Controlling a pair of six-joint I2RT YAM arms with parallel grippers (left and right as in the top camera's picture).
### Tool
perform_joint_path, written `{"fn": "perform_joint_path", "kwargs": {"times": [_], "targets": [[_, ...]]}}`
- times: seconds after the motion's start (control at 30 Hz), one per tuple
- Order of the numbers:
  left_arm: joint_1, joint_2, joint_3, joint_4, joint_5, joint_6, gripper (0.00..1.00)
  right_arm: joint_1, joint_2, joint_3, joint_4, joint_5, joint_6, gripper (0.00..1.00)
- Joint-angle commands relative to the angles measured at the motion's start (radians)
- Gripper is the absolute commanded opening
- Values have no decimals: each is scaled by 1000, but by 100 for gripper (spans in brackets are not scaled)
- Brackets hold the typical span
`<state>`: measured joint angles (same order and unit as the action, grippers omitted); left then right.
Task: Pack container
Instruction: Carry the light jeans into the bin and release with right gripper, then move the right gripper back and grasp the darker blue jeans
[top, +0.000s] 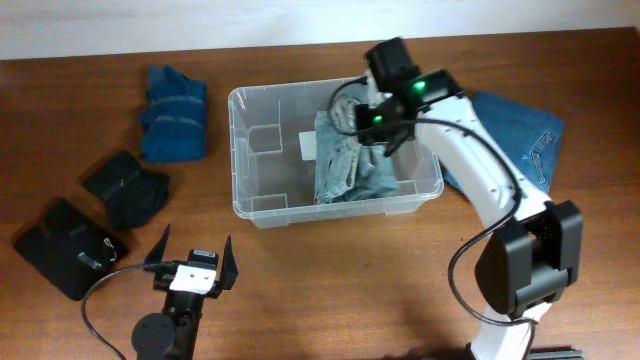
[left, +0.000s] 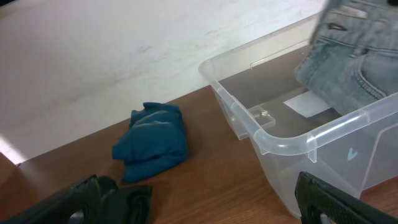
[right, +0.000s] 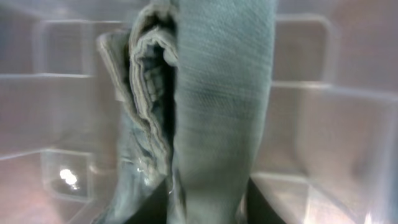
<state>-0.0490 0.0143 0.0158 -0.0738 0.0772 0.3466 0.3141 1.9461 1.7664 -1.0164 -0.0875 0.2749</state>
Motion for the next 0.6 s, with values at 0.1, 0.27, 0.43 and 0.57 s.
{"fn": "perform_joint_path", "kwargs": {"times": [0.1, 0.27, 0.43, 0.57], "targets": [[6, -8, -7, -1, -3, -15, 99, -103, -8, -3, -53, 133, -115, 71], [6, -8, -7, -1, -3, -15, 99, -139, -30, 36, -91, 133, -167, 70], [6, -8, -7, -1, -3, -15, 99, -212, -72, 138, -177, 127, -165, 72], [6, -8, -7, -1, -3, -15, 99, -369, -102, 168, -222, 43, -162, 77]]}}
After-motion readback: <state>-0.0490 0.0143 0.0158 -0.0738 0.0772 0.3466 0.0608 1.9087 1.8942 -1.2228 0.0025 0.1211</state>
